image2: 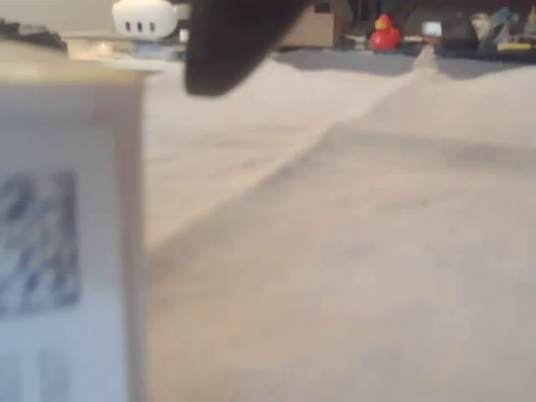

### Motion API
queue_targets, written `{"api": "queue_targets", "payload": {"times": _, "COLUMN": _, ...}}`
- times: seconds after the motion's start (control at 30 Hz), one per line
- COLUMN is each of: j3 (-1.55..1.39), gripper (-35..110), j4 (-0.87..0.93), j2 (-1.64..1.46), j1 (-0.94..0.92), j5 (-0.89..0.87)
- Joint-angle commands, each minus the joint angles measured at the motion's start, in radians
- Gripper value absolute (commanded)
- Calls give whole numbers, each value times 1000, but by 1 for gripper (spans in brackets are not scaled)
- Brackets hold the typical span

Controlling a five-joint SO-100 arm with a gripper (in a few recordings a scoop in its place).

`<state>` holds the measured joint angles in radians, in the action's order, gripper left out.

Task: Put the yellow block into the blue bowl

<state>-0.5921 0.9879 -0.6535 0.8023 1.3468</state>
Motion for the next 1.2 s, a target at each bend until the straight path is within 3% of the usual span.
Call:
{"api": "queue_targets", "payload": {"times": 0.0, "j3": 67, "gripper": 21, "j4": -25, "j2": -32, "j1": -3, "j5": 9}}
{"api": "queue_targets", "payload": {"times": 0.23, "j3": 58, "gripper": 20, "j4": -25, "j2": -21, "j1": -3, "j5": 9}}
{"api": "queue_targets", "payload": {"times": 0.57, "j3": 67, "gripper": 2, "j4": -14, "j2": 29, "j1": -3, "j5": -2}}
{"api": "queue_targets", "payload": {"times": 0.9, "j3": 72, "gripper": 0, "j4": -23, "j2": 12, "j1": -8, "j5": -8}}
{"api": "queue_targets", "payload": {"times": 1.17, "j3": 178, "gripper": 0, "j4": -11, "j2": -198, "j1": -84, "j5": -9}}
